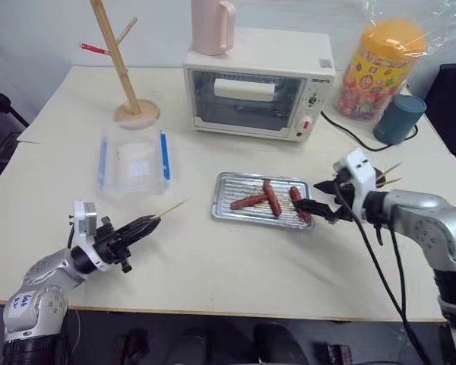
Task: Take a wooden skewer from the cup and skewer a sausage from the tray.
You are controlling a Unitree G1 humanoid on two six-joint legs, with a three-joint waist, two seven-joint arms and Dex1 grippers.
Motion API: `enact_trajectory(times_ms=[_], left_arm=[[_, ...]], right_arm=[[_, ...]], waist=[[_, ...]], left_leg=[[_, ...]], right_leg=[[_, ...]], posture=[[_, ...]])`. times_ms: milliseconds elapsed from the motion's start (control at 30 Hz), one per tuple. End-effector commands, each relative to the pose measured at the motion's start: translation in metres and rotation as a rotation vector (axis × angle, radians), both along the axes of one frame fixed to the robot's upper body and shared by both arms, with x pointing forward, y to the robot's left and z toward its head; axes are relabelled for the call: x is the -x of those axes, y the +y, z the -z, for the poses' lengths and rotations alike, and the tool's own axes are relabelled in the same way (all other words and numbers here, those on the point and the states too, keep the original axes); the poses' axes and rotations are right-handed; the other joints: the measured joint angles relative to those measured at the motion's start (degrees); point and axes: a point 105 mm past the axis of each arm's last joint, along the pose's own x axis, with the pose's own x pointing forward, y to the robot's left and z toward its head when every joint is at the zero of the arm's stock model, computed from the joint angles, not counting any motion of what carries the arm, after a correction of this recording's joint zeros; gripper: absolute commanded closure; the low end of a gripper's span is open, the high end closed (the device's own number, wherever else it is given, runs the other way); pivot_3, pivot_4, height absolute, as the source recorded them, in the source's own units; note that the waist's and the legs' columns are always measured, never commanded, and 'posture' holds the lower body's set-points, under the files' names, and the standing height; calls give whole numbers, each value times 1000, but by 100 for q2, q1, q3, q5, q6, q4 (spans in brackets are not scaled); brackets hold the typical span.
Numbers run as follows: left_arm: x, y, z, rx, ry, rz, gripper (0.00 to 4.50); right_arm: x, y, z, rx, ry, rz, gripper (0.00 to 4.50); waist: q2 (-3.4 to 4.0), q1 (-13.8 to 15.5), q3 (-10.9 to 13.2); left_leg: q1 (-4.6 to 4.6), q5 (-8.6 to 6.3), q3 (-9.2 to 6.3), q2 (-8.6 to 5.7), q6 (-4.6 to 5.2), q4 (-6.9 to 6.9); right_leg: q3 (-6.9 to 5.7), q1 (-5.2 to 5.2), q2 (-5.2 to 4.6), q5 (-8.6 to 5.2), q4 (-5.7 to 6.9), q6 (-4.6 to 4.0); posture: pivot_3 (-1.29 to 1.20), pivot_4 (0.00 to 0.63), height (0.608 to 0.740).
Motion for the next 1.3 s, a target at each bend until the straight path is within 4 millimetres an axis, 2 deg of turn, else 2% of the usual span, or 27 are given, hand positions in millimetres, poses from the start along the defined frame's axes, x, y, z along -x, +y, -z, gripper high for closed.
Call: enact_trajectory(times_ms=[33,400,500,667,1000,1133,1300], left_arm=[[5,-4,-7,0,-40,5,4500],[8,-7,-7,12,-42,-11,4500],[8,-7,-7,14,-42,-12,4500],[6,-8,-7,14,-44,-12,4500],[3,-8,-8,14,-50,-8,4500],[1,-9,-8,14,-51,-5,4500],[0,-8,-9,11,-52,-2,4500]], right_arm=[[-7,4,-1,48,-27,-20,16],[-17,11,16,114,-20,-53,16],[-18,13,18,123,-25,-61,581],[-19,15,21,145,-32,-75,1925],[-18,17,23,162,-42,-90,1925],[-16,18,24,164,-36,-103,2957],[-16,17,25,165,-30,-101,2957]], waist=[[0,-3,0],[0,-11,0],[0,-13,0],[0,-10,0],[0,-12,0],[0,-12,0],[0,-13,0]], left_leg=[[0,0,0,0,0,0],[1,1,2,0,-1,4],[1,1,2,0,-1,5],[1,1,2,0,-2,6],[1,1,2,-1,-2,6],[1,1,2,0,-2,7],[1,1,2,0,-2,7]], right_leg=[[0,-1,0,0,2,0],[2,-5,1,0,18,0],[2,-5,1,0,18,0],[2,-5,1,0,20,0],[2,-6,2,0,20,0],[1,-6,2,0,21,0],[1,-6,2,0,21,0]], posture=[[0,150,740],[0,150,740],[0,150,740],[0,150,740],[0,150,740],[0,150,740],[0,150,740]])
